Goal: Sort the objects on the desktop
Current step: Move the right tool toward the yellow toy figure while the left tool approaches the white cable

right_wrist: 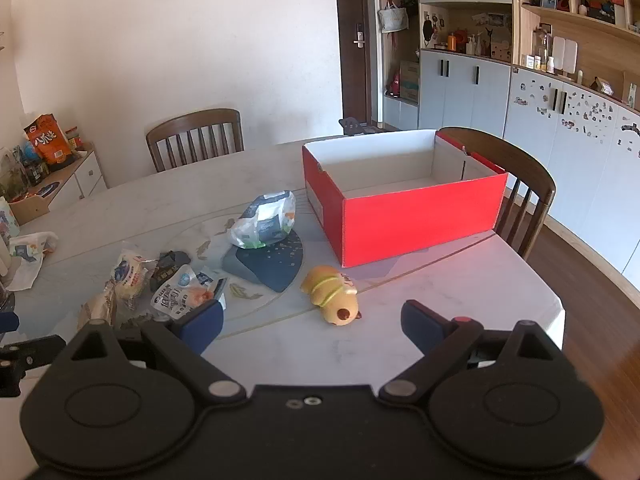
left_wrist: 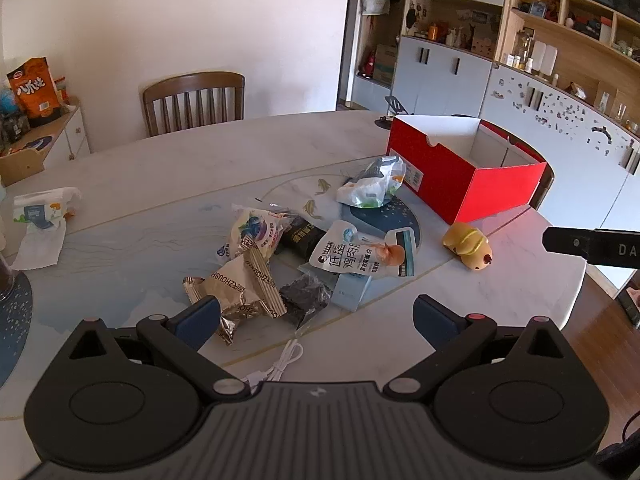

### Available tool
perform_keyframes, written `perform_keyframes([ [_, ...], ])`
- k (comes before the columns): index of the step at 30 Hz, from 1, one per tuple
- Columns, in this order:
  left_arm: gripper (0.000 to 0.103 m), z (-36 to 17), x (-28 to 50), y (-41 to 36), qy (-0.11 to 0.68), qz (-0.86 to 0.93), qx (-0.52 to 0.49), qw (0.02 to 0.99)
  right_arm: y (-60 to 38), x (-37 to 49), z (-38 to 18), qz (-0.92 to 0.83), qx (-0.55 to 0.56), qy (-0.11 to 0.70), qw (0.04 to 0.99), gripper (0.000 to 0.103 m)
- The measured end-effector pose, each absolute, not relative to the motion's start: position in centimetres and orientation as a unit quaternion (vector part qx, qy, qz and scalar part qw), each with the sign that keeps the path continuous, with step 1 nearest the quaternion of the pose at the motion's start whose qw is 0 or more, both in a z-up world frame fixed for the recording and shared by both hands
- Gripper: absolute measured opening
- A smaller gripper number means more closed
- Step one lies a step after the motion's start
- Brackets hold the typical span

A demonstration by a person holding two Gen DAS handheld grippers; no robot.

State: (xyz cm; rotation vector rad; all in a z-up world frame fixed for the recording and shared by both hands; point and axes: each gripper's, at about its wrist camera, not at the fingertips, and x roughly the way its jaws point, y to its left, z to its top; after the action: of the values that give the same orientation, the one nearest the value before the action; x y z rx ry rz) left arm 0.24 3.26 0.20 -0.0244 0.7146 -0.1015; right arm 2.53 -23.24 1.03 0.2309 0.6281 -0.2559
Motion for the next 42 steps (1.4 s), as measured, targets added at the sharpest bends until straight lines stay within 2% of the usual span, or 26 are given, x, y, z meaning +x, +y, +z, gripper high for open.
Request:
perform_keyframes([
  [14, 0.103, -1.0, 0.3, 4.9, 0.344, -0.093, 0.011, 0.934, -21.9, 4.3, 0.3, -0.162, 0.124, 0.291, 0.935, 0.096],
  [28, 0.103, -5.8, 1.5, 4.1, 0.367, -0.072, 0.029, 0.927, -26.1, 8.1, -3.6, -0.14, 0.091, 0.298, 0.94, 0.096],
  [33, 0.102, -7.3, 2.3, 3.5, 0.368, -0.053, 0.025, 0.928, -27.7, 10.3, -5.2, -0.129, 0.067, 0.311, 0.939, 0.087],
  [37, 0.102, -8.4, 3.1, 3.6, 0.375, -0.038, 0.017, 0.926, -28.8, 11.7, -7.1, -0.128, 0.066, 0.343, 0.928, 0.084],
  [42, 0.095, -10.0, 4.0, 3.9, 0.389, -0.03, 0.019, 0.921, -29.4, 12.8, -8.6, -0.12, 0.073, 0.37, 0.918, 0.084],
])
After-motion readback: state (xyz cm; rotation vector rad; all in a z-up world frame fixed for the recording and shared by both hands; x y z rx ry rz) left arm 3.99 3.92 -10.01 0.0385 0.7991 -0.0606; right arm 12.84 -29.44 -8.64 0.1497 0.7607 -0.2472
